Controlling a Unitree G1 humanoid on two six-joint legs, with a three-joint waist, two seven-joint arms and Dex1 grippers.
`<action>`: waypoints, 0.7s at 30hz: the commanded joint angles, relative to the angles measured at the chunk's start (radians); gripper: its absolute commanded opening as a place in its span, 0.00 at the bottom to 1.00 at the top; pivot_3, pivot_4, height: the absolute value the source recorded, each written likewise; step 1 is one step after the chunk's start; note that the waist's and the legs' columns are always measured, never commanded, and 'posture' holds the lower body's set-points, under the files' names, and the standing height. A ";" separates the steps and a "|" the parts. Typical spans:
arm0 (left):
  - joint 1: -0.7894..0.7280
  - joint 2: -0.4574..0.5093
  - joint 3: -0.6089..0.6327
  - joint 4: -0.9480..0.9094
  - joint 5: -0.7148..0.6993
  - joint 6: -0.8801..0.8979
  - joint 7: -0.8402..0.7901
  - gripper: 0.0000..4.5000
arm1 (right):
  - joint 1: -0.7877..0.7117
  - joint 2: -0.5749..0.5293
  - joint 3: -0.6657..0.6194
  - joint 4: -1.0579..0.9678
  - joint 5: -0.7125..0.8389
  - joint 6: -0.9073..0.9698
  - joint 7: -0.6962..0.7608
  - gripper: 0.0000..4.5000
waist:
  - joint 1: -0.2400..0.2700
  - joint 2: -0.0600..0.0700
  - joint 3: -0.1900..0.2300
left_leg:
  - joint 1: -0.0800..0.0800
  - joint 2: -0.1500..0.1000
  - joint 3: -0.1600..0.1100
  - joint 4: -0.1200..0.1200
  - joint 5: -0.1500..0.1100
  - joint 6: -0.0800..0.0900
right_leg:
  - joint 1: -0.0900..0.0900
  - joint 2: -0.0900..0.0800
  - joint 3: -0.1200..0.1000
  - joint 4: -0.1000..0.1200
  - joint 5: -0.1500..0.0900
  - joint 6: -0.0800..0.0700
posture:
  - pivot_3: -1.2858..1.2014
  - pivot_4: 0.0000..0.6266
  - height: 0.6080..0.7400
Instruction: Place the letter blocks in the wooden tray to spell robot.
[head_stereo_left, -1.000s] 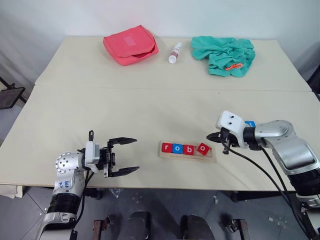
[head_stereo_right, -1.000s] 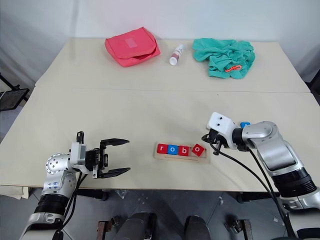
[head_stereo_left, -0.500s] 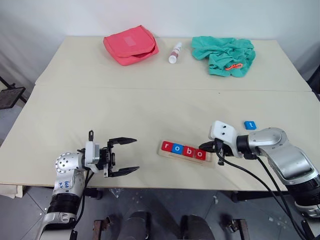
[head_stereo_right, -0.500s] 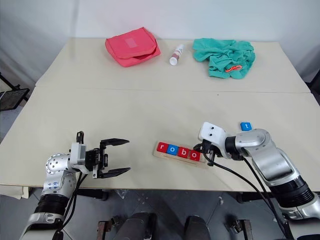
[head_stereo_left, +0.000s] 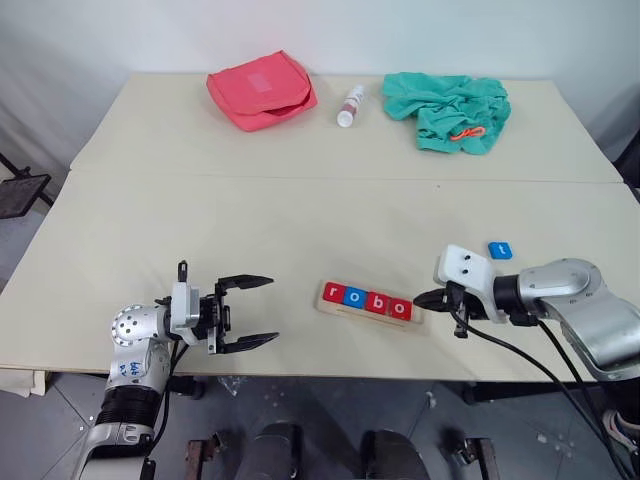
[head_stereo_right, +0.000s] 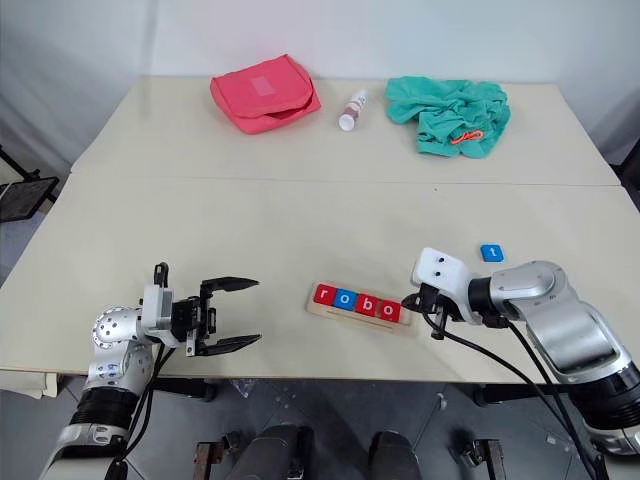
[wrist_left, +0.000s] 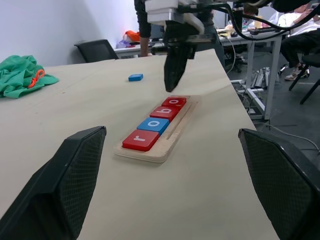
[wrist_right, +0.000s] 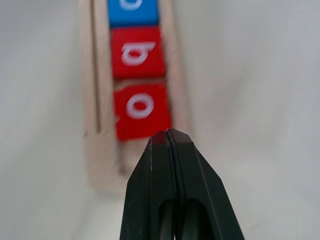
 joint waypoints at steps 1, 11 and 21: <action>-0.009 0.000 0.008 -0.004 -0.003 -0.012 -0.004 1.00 | 0.019 -0.021 -0.021 -0.049 0.007 -0.004 -0.003 0.00 | 0.000 0.000 0.000 | 0.000 0.000 0.000 0.000 0.000 0.000 | 0.000 0.000 0.000 0.000 0.000 0.000 | 0.52 0.24 1.00; -0.005 0.007 0.015 -0.010 -0.006 -0.011 -0.008 1.00 | 0.017 0.009 0.009 -0.035 -0.007 -0.019 -0.014 0.00 | 0.000 0.000 0.000 | 0.000 0.000 0.000 0.000 0.000 0.000 | 0.000 0.000 0.000 0.000 0.000 0.000 | 0.52 0.24 1.00; -0.012 0.005 0.015 -0.004 0.001 -0.016 0.000 1.00 | -0.029 0.049 0.028 -0.004 -0.017 -0.018 -0.040 0.00 | 0.001 0.000 0.000 | 0.000 0.000 -0.001 0.000 0.000 0.000 | 0.000 0.000 0.000 0.000 0.000 0.000 | 0.52 0.24 1.00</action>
